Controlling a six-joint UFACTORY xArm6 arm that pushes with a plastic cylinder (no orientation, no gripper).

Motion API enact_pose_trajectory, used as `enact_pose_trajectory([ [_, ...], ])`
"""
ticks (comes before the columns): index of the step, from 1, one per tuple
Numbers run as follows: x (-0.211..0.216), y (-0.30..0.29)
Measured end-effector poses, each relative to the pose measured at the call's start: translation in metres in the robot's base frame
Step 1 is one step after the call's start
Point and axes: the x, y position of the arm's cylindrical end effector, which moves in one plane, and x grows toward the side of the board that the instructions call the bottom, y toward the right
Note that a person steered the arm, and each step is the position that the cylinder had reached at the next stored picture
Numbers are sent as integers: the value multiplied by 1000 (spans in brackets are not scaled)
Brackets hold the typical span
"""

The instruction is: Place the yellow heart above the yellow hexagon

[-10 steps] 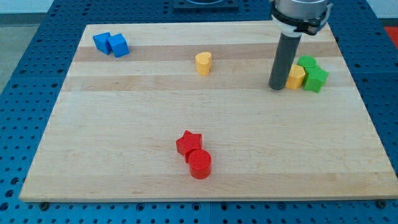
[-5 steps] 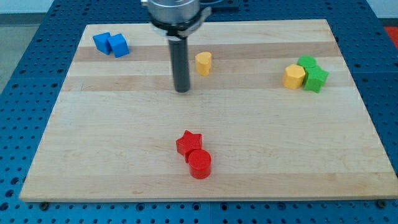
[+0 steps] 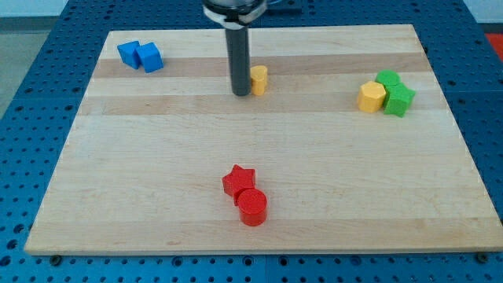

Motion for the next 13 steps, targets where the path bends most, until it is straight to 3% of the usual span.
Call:
enact_pose_trajectory([
  [2, 0, 45],
  [4, -6, -16],
  [5, -40, 21],
  [7, -27, 53],
  [9, -25, 170],
  [11, -35, 148],
  [12, -76, 177],
  [13, -74, 183],
])
